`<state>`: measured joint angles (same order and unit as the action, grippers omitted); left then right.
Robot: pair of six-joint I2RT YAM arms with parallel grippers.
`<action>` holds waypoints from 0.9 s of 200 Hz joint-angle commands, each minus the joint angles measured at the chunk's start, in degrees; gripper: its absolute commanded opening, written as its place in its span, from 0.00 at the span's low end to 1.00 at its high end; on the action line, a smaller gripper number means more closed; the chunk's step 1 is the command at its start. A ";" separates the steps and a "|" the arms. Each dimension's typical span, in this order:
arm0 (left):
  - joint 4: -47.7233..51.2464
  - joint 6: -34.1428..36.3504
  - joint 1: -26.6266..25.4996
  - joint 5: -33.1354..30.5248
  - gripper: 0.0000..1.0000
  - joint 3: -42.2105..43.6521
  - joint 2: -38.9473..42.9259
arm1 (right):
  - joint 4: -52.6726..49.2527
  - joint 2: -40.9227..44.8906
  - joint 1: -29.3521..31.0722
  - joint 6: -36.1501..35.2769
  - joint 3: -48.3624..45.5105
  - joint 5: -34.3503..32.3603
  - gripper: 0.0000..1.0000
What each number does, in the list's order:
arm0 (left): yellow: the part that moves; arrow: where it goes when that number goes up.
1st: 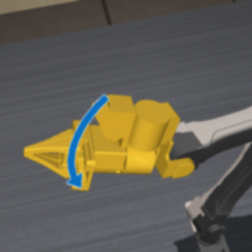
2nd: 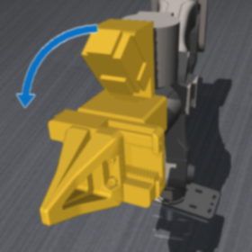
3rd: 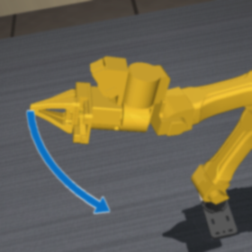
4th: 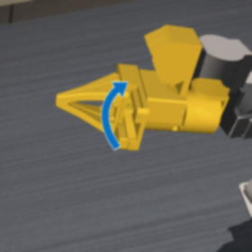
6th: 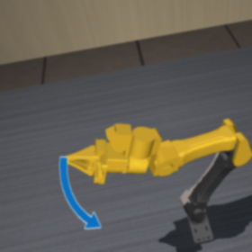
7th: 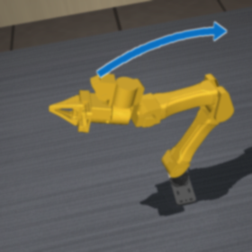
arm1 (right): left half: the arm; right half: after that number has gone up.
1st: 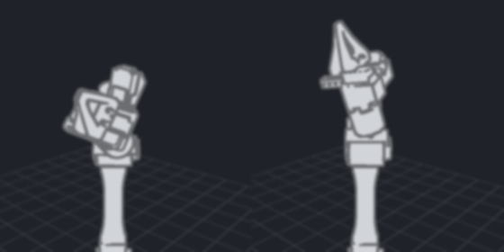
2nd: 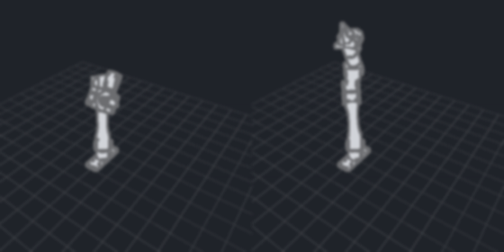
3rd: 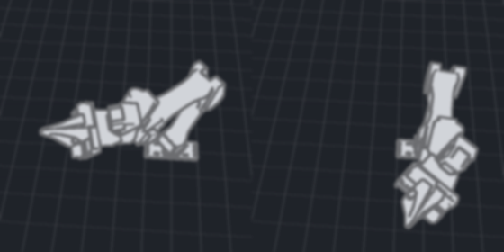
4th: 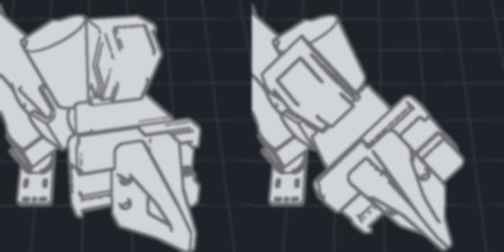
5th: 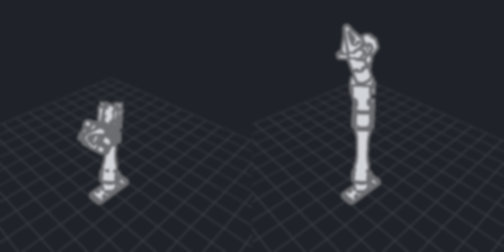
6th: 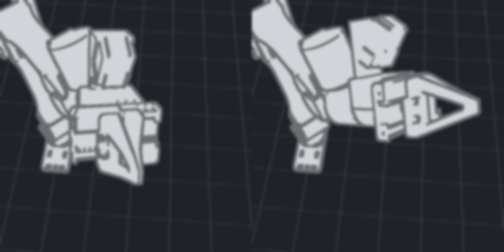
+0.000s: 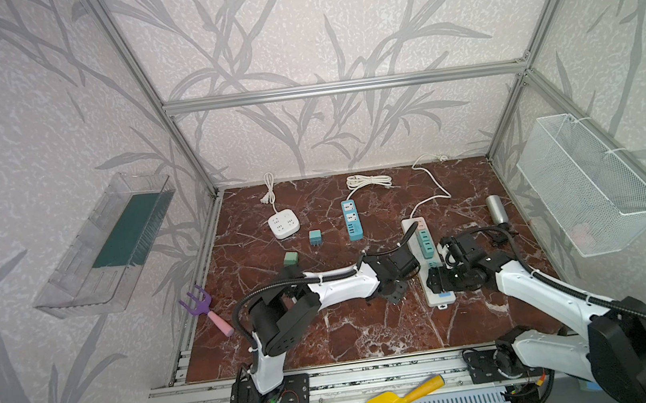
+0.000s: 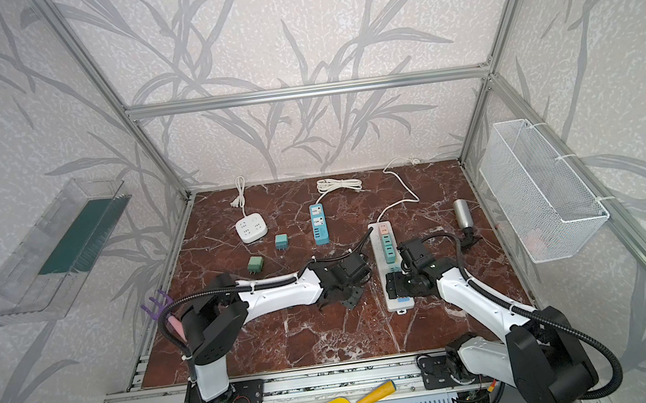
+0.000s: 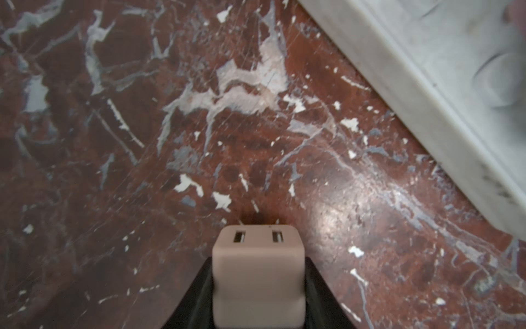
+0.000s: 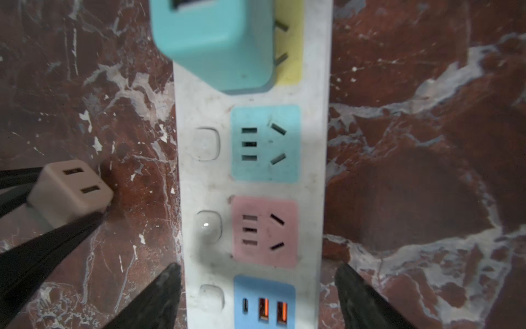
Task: Insert the plug
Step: 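Lift the pink adapter with the left gripper while the right gripper moves over the strip, then hold the pink adapter with the left gripper while the right gripper hovers by the strip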
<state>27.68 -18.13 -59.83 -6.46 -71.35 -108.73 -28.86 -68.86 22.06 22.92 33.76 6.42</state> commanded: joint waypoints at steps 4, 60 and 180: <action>0.44 -2.16 0.33 -1.96 0.34 2.31 3.16 | 0.92 -3.60 1.49 0.11 1.88 -2.59 0.84; -0.86 -3.16 0.51 -2.86 0.43 6.78 4.31 | 3.45 -10.03 4.84 2.12 5.16 -5.77 0.79; 1.37 -3.31 1.73 -0.25 0.62 9.45 6.95 | 7.44 -18.78 6.00 5.41 14.51 -4.97 0.89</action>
<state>26.22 -21.21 -58.43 -7.22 -61.65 -103.46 -20.99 -90.00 27.75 28.03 47.94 0.49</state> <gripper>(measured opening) 0.628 0.872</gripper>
